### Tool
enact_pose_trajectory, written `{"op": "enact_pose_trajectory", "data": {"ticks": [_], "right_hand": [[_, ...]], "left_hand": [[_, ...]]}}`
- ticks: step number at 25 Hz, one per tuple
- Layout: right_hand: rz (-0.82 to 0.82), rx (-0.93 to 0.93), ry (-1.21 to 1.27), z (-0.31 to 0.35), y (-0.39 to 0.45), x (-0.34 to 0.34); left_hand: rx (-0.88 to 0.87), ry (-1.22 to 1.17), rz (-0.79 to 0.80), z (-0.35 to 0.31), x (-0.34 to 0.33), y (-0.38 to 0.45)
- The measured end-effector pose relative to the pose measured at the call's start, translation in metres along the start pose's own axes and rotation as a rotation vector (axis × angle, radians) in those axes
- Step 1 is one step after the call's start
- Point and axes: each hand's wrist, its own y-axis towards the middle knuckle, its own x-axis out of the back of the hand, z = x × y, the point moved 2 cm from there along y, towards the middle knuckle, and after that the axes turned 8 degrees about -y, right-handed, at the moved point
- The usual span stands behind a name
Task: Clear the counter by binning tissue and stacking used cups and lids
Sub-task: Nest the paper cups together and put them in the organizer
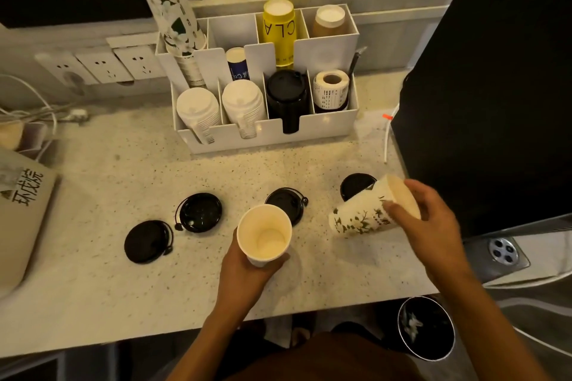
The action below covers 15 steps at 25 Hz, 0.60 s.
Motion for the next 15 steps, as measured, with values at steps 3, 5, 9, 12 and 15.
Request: {"op": "enact_pose_trajectory", "data": {"ticks": [3,5,9,12,15], "right_hand": [[0.124,-0.044,0.309,0.015,0.001,0.008],[0.184,-0.053,0.365,0.021,-0.001,0.003],[0.233,-0.127,0.478,0.033,-0.005,-0.005],[0.272,-0.145,0.517,0.044,-0.011,-0.009],[0.282,-0.122,0.495,0.051,-0.013,-0.011]], "left_hand": [[0.008,-0.004,0.006,0.002,-0.002,0.0],[0.017,-0.005,0.017,0.004,-0.002,0.0],[0.042,-0.016,0.048,0.005,-0.001,0.0],[0.055,-0.045,0.104,0.001,0.006,-0.004],[0.097,-0.079,0.12,-0.017,0.023,-0.018]]}}
